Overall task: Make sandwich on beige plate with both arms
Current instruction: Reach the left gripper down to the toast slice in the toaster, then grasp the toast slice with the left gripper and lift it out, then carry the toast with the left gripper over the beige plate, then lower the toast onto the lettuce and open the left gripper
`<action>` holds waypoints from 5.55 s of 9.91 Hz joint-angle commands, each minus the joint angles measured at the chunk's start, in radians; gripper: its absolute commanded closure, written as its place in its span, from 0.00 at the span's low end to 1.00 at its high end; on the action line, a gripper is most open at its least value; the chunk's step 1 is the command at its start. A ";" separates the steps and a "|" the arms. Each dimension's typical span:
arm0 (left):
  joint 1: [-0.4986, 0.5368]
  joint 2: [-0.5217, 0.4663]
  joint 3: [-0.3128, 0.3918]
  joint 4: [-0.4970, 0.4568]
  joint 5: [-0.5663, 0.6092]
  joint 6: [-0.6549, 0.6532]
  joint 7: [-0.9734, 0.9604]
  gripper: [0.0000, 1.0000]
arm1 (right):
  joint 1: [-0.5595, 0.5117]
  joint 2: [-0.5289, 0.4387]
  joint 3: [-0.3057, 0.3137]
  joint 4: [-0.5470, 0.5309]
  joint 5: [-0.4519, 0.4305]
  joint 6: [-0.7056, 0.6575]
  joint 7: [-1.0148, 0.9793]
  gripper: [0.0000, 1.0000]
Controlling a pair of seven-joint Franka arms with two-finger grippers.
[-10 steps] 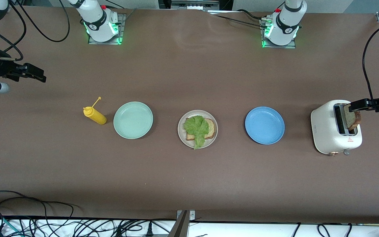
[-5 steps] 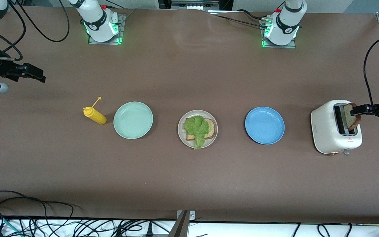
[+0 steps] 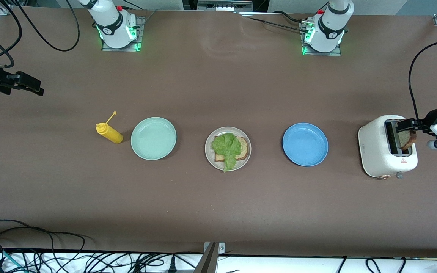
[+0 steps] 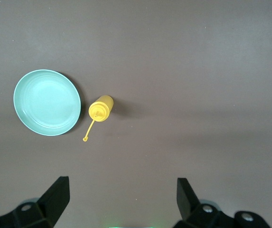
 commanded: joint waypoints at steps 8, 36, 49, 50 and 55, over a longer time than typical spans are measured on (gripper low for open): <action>0.050 -0.035 -0.010 -0.087 0.036 0.091 0.183 1.00 | 0.010 -0.001 0.008 0.035 -0.005 -0.032 0.005 0.00; -0.521 0.295 -0.083 0.246 -0.983 0.046 -0.220 1.00 | 0.012 0.011 0.008 0.029 -0.031 0.002 -0.003 0.00; -0.677 0.390 -0.083 0.243 -1.090 0.352 -0.275 1.00 | 0.010 0.011 0.006 0.029 -0.027 0.005 0.005 0.00; -0.678 0.391 -0.083 0.238 -1.090 0.353 -0.274 1.00 | 0.010 0.011 0.008 0.029 -0.027 0.005 0.005 0.00; -0.689 0.414 -0.082 0.235 -1.076 0.355 -0.266 1.00 | 0.010 0.011 0.006 0.029 0.002 0.009 0.006 0.00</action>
